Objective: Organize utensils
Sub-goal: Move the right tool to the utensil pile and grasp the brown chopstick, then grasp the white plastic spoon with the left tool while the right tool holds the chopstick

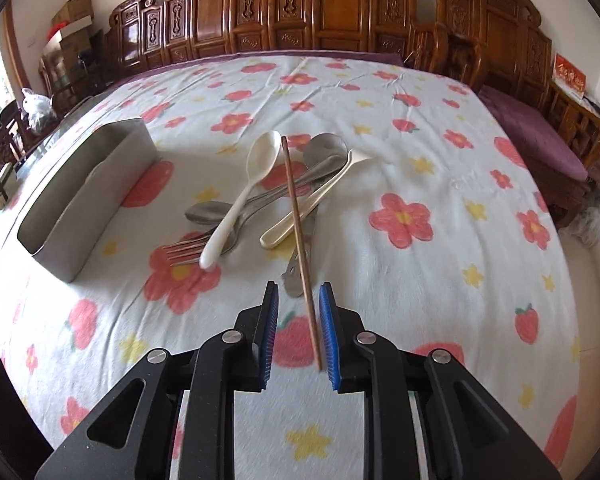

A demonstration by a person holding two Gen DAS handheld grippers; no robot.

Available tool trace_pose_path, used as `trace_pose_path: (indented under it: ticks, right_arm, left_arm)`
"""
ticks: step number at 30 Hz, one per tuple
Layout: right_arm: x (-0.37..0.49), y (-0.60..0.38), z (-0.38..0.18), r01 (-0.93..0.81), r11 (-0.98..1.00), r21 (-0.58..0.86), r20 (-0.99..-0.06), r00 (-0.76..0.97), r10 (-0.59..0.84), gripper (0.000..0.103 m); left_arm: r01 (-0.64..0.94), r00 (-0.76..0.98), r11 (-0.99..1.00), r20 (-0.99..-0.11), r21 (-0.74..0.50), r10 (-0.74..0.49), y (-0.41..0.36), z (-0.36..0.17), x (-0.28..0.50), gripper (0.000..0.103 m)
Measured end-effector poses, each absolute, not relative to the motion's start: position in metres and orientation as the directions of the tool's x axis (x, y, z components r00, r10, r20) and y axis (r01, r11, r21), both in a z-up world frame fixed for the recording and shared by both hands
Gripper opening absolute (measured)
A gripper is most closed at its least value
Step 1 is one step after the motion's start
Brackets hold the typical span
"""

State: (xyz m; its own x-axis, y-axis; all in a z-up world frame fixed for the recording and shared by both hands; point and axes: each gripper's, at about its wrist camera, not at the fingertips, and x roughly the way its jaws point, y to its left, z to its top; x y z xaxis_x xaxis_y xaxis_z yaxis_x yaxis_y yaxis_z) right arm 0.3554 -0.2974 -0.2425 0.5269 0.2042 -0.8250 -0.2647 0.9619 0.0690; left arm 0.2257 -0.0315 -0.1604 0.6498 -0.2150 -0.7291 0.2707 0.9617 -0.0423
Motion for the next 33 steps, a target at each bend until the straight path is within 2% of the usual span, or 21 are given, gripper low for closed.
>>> trace_pose_path:
  ticks: [8,11,16,20,30,33]
  right_arm:
    - [0.39,-0.298,-0.248,-0.286,0.948,0.141,-0.848,0.459,0.265,0.023]
    - [0.401,-0.297,-0.251,-0.295,0.942,0.159,-0.858,0.432,0.279,0.017]
    - [0.416,-0.296,-0.258,-0.302,0.934,0.189,-0.878,0.374,0.299,0.014]
    - [0.418,-0.295,-0.26,-0.316,0.933,0.172,-0.893,0.349,0.283,0.006]
    - [0.395,-0.32,-0.235,-0.26,0.934,0.244,-0.857,0.393,0.333,0.006]
    - [0.385,-0.327,-0.227,-0.246,0.93,0.273,-0.841,0.408,0.355,0.006]
  left_arm:
    - [0.324,0.605,0.944,-0.752,-0.067,-0.261,-0.077,-0.15,0.258,0.074]
    - [0.33,0.583,0.941,-0.767,-0.079,-0.269,-0.088,-0.151,0.274,0.074]
    - [0.343,0.547,0.936,-0.792,-0.084,-0.272,-0.1,-0.158,0.292,0.074]
    - [0.351,0.522,0.931,-0.806,-0.096,-0.28,-0.106,-0.164,0.306,0.074]
    - [0.372,0.481,0.919,-0.82,-0.131,-0.312,-0.136,-0.178,0.336,0.074]
    - [0.381,0.462,0.913,-0.825,-0.146,-0.325,-0.146,-0.185,0.342,0.068]
